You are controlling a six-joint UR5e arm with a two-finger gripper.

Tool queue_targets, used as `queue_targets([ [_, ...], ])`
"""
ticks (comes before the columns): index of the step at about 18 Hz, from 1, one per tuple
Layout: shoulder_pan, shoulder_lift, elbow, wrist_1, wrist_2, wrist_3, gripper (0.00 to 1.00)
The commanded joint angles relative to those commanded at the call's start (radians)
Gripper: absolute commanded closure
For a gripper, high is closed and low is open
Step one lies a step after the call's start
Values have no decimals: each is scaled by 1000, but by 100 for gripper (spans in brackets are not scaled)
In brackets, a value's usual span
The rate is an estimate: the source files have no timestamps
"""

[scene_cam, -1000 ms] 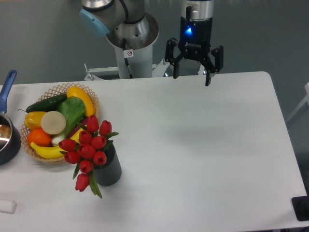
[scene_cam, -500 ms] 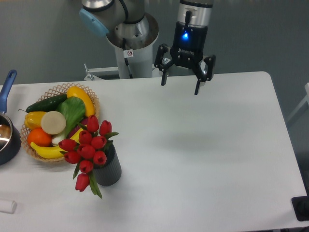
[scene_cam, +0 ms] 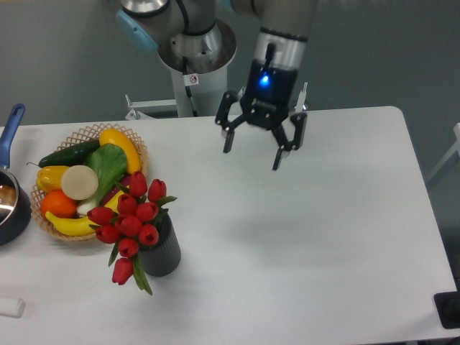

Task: Pick up the flowers from the vase
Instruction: 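Move the open gripper toward the red tulips in the black vase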

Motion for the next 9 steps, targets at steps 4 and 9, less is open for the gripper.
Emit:
queue_targets([
  [4,-6,14,-43,3,-60,44,0],
  [9,-29,20,-89,3,-127,156,0],
])
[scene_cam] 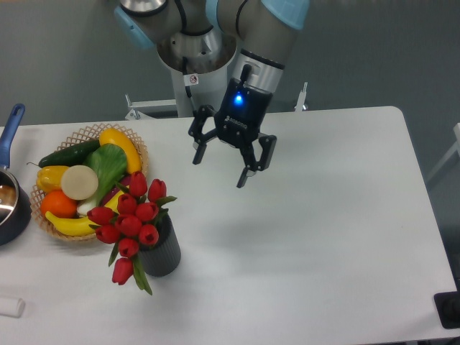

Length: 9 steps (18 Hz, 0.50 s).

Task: Pick up the flowers from the vase
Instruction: 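Move the open gripper toward the red tulips in the black vase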

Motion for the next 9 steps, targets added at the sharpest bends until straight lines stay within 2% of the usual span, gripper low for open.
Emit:
queue_targets([
  [2,-5,-14,-5,0,-46,19,0],
  [6,-8,-78,9,40,-149,19,0],
  [9,-17,-110,12,57,-167,19,0],
])
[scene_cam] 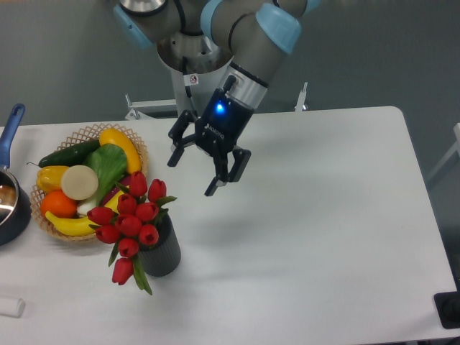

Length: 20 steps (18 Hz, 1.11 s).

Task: Pick up the flowers from the vase
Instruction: 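Move the open gripper toward the red tulips in the black vase, then lower the gripper around the tulip stems just above the vase rim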

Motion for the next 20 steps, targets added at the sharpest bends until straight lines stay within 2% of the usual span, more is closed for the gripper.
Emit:
queue_targets([
  [11,-29,-104,69,-2,-40,-14,0],
  [15,-75,-124,74,0,-32,-14,0],
  [20,-91,-127,78,-2,-31,-14,0],
])
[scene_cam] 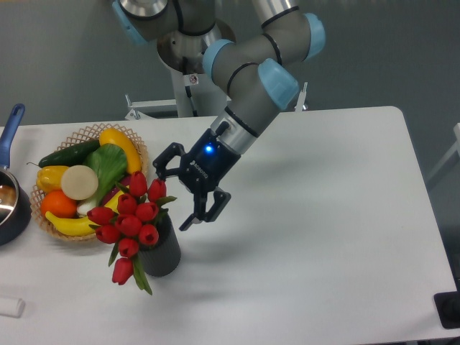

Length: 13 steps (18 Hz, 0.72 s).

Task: Pick up the flowers from the vase
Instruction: 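Lower the gripper around the tulip stems just above the vase rim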

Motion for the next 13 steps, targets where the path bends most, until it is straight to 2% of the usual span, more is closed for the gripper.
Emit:
queue_targets([
  [6,-21,-9,0,2,6,8,0],
  [9,-41,-41,8,14,6,8,0],
  [13,-54,-48,18,14,6,5,0],
])
